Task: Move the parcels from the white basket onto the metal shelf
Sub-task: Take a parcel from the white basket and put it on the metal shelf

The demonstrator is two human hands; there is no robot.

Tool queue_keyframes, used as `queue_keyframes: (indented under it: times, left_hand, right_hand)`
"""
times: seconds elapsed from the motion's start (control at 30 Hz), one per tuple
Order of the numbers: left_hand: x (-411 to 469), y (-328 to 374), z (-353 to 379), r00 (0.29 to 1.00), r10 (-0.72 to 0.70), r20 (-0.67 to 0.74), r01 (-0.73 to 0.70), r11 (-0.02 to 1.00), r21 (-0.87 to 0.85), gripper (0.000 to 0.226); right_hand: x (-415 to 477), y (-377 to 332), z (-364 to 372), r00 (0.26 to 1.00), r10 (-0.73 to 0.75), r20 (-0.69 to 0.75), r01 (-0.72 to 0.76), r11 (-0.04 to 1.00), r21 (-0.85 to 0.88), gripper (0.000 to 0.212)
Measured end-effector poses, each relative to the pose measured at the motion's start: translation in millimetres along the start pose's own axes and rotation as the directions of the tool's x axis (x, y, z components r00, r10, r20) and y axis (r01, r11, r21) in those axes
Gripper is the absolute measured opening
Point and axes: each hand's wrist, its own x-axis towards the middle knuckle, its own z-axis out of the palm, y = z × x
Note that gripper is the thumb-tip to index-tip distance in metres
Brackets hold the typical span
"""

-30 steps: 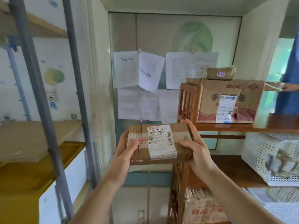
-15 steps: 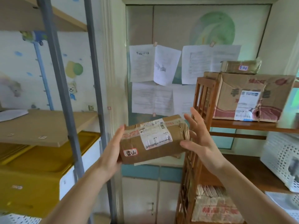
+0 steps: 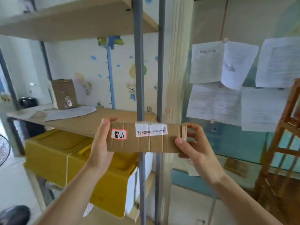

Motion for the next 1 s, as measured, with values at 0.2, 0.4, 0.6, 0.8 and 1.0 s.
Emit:
queue_keyframes:
  times: [0.2,0.4,0.6,0.8,1.0]
  left_hand:
    - [96.3,10.7,-125.4,0.994,0.093,-0.054,-0.084,0.984,0.159,0.07]
    - [189.5,2.7,-187.7,0.995,0.083,0.058,-0.1,0.896,0.433,0.033]
    - [236.0,-58.8,-190.0,0.912,-0.138,0.386,-0.183,0.705,0.685,0.04]
    - [240.5,-73.2,-182.5,0.883,-0.252,0.397,-0.192,0.577,0.794,0.047]
    - [233.5,-70.1,-179.1,0.917,-0.154,0.368,-0.206,0.607,0.768,0.052]
  right_hand:
    - [75.4,1.2,136.5,0.999,-0.038,-0.039,0.036,0.998,-0.05,0.059]
    - [152.2,7.1,218.9,0.982,-0.087,-0.171,-0.031,0.806,-0.591,0.056]
    - [190.5,28.8,231.9,0.972,0.05,-0.229,-0.234,0.252,-0.939,0.043]
    - [201.2,23.5,238.4,0.966,0.155,-0.208,-0.17,-0.231,-0.958,0.048]
    - [201.0,18.4,232.9,0.988,0.079,-0.134,-0.126,-0.098,-0.987,0.051]
